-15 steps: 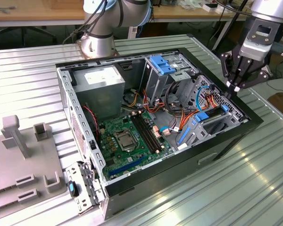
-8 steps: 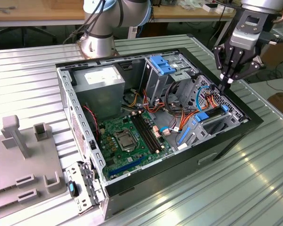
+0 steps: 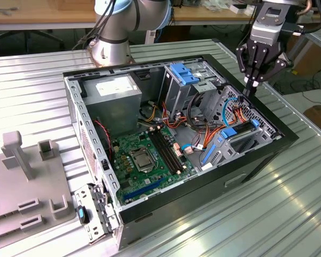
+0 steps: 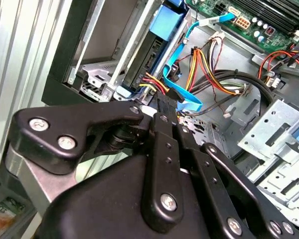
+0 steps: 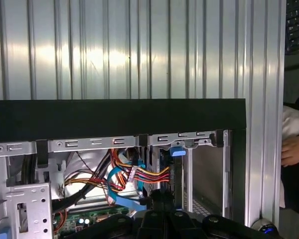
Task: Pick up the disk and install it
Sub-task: 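Insert the second disk wire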
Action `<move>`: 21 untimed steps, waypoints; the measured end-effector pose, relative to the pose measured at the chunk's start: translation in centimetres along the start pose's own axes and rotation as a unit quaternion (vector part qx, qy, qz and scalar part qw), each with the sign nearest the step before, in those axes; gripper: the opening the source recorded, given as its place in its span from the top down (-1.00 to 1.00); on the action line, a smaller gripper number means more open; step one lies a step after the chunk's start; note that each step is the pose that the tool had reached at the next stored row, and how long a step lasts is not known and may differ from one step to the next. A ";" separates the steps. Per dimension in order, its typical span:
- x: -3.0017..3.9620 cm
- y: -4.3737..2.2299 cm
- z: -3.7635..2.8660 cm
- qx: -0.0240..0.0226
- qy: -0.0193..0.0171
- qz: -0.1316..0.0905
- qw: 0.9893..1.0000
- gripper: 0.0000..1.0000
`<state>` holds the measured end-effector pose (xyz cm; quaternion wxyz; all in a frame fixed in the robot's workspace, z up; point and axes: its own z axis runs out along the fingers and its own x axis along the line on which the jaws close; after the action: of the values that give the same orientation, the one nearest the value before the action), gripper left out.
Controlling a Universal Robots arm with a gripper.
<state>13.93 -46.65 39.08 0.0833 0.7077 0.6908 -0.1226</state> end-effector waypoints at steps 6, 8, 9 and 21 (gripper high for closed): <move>1.16 -0.91 -0.18 -0.004 -0.005 0.001 1.000 0.79; 1.77 -0.93 -0.27 -0.004 -0.008 0.001 1.000 0.79; 2.19 -0.95 -0.37 -0.004 -0.009 0.002 1.000 0.79; 3.28 -0.97 -0.42 -0.008 -0.077 0.004 0.997 0.79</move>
<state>13.04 -43.35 38.59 0.1423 0.6985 0.6802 -0.1706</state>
